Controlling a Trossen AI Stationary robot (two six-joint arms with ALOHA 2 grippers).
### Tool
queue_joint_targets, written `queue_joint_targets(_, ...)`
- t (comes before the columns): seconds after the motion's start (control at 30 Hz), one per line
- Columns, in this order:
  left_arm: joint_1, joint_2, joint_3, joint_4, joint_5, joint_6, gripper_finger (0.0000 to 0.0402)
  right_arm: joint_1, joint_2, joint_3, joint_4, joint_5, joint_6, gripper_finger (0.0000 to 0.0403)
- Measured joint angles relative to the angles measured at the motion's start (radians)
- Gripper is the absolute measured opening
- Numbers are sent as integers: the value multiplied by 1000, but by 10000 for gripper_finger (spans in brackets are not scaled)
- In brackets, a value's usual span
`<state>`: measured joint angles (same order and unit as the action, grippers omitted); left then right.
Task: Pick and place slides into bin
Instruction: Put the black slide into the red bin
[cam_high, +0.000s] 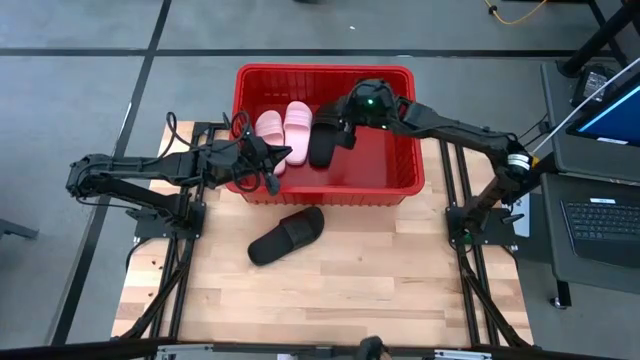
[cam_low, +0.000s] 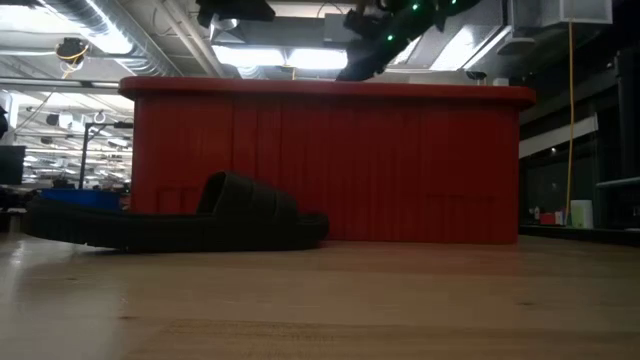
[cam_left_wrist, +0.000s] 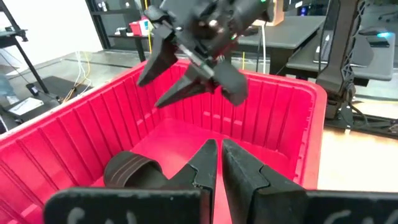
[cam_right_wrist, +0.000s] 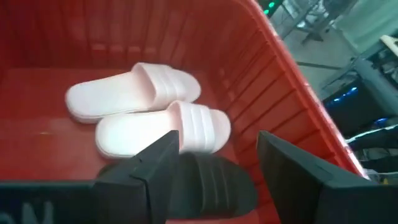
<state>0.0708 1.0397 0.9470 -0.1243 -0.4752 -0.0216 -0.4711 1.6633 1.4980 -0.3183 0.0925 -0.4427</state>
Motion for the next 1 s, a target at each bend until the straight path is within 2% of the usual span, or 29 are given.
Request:
queue_joint_targets(0.1,-2,0,0,7,0,1,17,25,-28,0,-63,0,25,213)
queue_joint_targets(0.17,-6,0,0,9,-1,21,17,47,-45,0,-107,-22,77,194)
queue_joint_targets(0.27,-22,0,0,9,-1,79,17,86,-73,0,-135,-95,125,124)
queue_joint_targets(0.37,-40,0,0,9,21,99,17,123,-97,0,-138,-107,124,33)
queue_joint_targets(0.4,-47,0,0,9,39,98,17,135,-107,-1,-138,-107,122,17)
queue_joint_targets(0.53,-87,-15,0,-16,122,110,15,194,-133,-1,-130,-104,124,13)
queue_joint_targets(0.63,-138,-43,0,-110,141,121,4,259,-136,-1,-101,-105,126,5)
queue_joint_targets(0.8,-248,-122,0,-296,144,5,3,379,-136,-1,14,-94,177,5)
queue_joint_targets(1.0,-394,-211,0,-425,104,-45,2,558,-137,-1,36,163,285,3)
